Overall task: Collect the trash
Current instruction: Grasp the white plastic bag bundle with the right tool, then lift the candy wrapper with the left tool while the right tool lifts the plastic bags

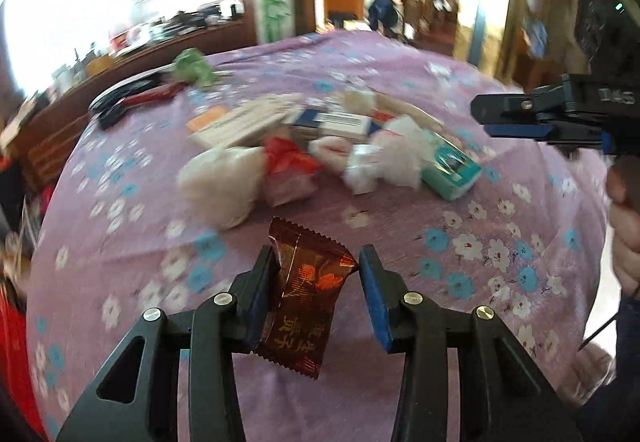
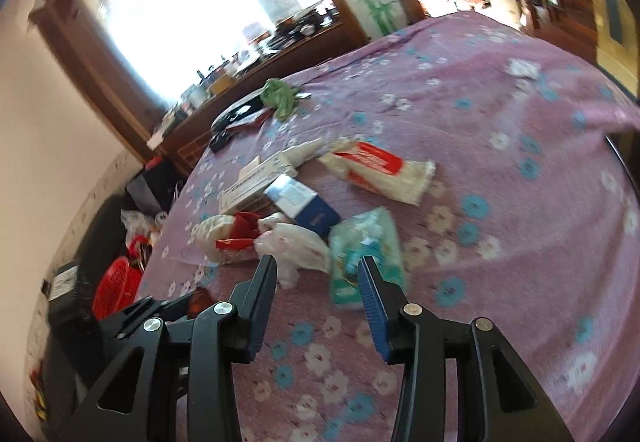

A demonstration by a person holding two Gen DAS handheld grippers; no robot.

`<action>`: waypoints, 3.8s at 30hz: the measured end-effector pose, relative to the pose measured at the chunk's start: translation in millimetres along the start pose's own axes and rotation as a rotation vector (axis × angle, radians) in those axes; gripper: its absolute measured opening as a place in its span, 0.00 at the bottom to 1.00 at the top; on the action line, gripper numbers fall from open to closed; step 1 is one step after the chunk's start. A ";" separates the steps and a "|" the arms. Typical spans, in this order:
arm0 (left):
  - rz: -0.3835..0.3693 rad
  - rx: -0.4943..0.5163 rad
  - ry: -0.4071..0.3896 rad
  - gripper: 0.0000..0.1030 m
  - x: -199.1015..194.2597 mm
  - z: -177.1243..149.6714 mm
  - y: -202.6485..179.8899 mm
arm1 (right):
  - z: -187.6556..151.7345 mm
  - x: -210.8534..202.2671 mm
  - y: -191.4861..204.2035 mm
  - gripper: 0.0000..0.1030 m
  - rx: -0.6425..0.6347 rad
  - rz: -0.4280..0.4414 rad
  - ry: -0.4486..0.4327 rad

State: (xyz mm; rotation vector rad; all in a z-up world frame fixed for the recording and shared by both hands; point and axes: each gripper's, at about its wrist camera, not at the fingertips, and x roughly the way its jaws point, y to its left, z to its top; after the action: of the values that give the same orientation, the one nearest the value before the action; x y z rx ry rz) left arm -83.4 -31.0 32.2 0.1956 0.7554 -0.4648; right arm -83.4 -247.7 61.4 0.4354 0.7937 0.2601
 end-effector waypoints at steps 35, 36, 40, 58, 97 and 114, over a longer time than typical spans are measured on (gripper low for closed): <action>0.121 -0.211 -0.103 0.40 -22.5 -13.0 54.4 | -32.9 70.7 52.2 0.30 -0.192 -0.121 0.109; 0.125 -0.214 -0.103 0.40 -22.2 -13.3 54.1 | -35.8 63.9 58.0 0.30 -0.212 -0.083 0.068; 0.141 -0.222 -0.105 0.40 -22.4 -13.6 54.7 | -46.8 53.3 77.6 0.30 -0.300 -0.075 -0.045; 0.212 -0.241 -0.081 0.40 -17.4 -14.2 56.4 | -52.6 51.0 85.7 0.31 -0.338 -0.019 -0.048; 0.297 -0.295 -0.083 0.40 -22.8 -18.0 64.6 | -51.7 56.1 86.1 0.31 -0.321 -0.025 -0.015; 0.351 -0.375 -0.121 0.40 -64.4 -25.0 90.4 | -49.9 52.8 124.1 0.31 -0.354 0.033 0.057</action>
State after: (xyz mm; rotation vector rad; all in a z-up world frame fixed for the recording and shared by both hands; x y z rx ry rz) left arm -96.7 78.6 59.8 -0.0518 0.6596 0.0018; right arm -92.1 -104.2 55.6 0.1077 0.7778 0.4367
